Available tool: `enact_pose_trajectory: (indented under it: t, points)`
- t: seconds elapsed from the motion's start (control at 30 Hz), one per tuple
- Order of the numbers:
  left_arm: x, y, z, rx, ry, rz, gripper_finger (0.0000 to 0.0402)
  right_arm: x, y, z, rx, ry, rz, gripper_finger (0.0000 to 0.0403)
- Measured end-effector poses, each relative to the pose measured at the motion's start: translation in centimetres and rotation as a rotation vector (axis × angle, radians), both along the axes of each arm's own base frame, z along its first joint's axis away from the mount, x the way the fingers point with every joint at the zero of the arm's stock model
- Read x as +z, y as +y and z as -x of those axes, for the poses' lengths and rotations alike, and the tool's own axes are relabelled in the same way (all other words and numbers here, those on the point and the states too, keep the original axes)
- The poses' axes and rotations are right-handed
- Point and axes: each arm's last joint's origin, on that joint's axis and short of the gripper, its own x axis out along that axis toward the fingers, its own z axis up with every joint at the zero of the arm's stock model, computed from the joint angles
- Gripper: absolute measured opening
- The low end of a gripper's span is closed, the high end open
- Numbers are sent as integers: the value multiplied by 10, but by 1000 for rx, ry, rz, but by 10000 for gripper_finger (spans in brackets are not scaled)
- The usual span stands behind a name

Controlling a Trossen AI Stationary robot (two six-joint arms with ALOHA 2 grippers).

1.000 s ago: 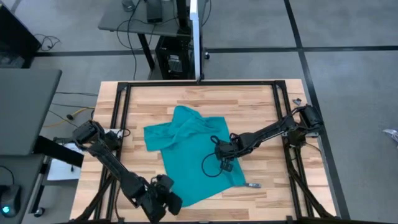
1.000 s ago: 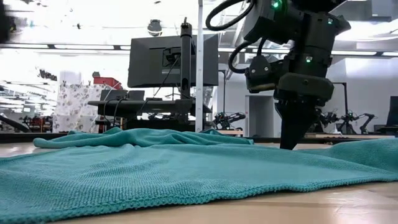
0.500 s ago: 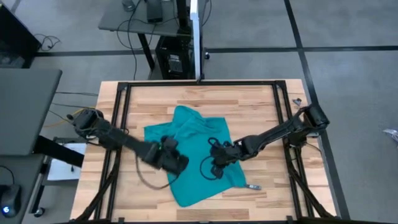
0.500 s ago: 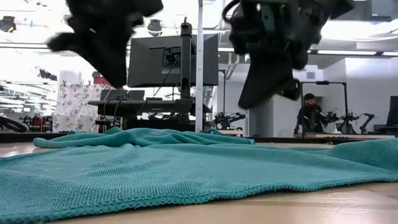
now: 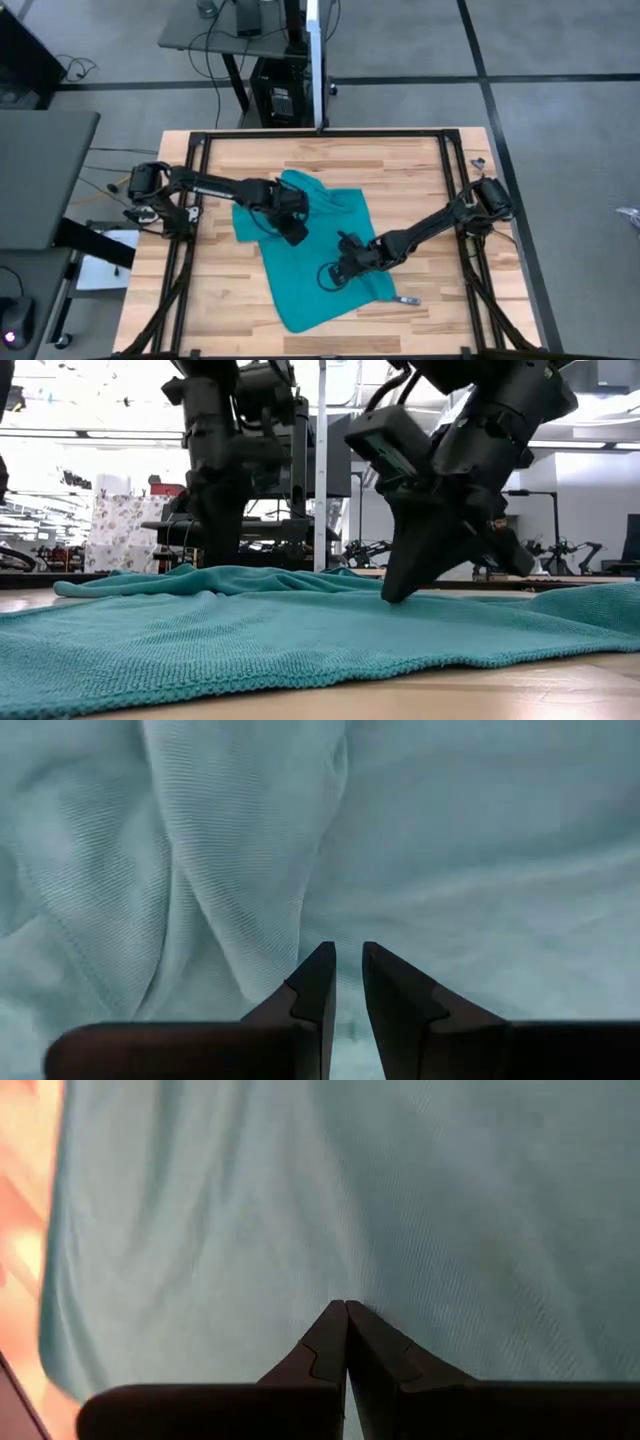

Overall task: Roll towel
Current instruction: Fold the blue towel

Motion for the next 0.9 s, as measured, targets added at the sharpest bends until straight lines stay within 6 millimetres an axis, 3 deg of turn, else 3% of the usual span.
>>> enact_pose_trajectory:
  t: [0.23,0.43,0.67,0.9]
  points:
    - [-24,13,-11,-24,30,-52,39,0,10,4,-42,-5,-14,0]
    - [-31,43,-10,13,65,-131,39,1,22,9,-7,-13,-15,0]
    - [-4,94,-4,81,-5,-292,39,-4,42,18,37,9,-14,0]
    - [2,157,14,139,-23,-404,39,-25,73,29,-9,29,-79,0]
